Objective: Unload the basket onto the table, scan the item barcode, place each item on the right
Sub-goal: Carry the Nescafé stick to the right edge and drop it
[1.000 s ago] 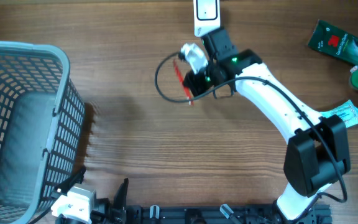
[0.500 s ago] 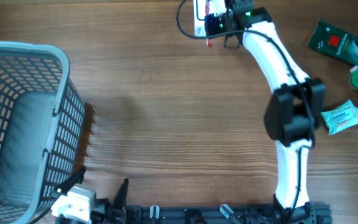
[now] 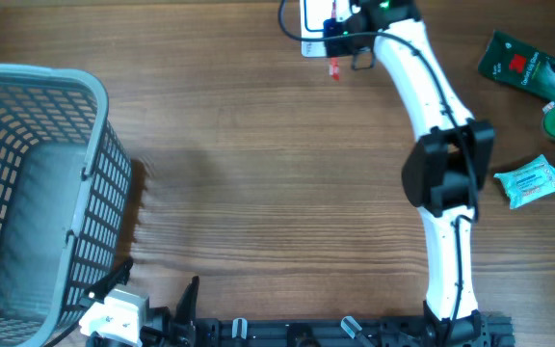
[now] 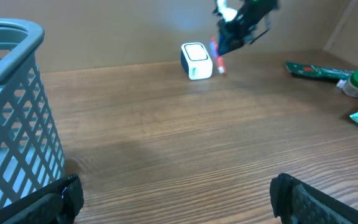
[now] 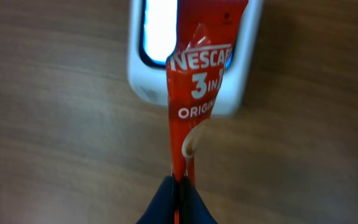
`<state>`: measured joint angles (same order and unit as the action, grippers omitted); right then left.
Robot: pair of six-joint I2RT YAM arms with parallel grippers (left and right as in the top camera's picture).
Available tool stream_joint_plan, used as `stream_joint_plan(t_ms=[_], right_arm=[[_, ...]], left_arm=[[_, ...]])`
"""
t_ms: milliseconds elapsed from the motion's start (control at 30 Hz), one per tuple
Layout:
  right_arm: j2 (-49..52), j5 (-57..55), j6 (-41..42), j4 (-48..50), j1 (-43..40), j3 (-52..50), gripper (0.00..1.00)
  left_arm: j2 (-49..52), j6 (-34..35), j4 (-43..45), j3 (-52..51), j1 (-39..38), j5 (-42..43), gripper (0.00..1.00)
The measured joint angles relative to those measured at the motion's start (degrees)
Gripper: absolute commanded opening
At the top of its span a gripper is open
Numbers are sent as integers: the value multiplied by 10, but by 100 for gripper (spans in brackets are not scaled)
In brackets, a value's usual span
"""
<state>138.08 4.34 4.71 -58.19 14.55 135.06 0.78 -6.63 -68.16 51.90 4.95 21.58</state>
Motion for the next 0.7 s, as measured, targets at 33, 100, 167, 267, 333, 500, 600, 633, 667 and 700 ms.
stream_joint_plan(t_ms=[33, 100, 167, 267, 333, 500, 600, 633, 667, 700], right_arm=[[-16, -10, -1, -21, -11, 2, 4], [-43, -32, -10, -71, -42, 9, 5], [-65, -63, -27, -134, -89, 14, 4], [-73, -111, -37, -161, -170, 5, 5], [-73, -135, -28, -152, -226, -28, 5], [-71, -151, 10, -99, -330, -123, 100], [-71, -130, 18, -89, -362, -148, 100], [-71, -120, 20, -90, -369, -149, 99], [-72, -111, 24, -94, -372, -149, 100], [-72, -103, 28, -101, -372, -149, 100]], left_arm=[[0, 0, 0, 0, 0, 0, 100], [0, 0, 0, 0, 0, 0, 100], [0, 0, 0, 0, 0, 0, 100], [0, 0, 0, 0, 0, 0, 100], [0, 0, 0, 0, 0, 0, 100], [0, 0, 0, 0, 0, 0, 100], [0, 0, 0, 0, 0, 0, 100], [0, 0, 0, 0, 0, 0, 100], [0, 0, 0, 0, 0, 0, 100], [0, 0, 0, 0, 0, 0, 100]])
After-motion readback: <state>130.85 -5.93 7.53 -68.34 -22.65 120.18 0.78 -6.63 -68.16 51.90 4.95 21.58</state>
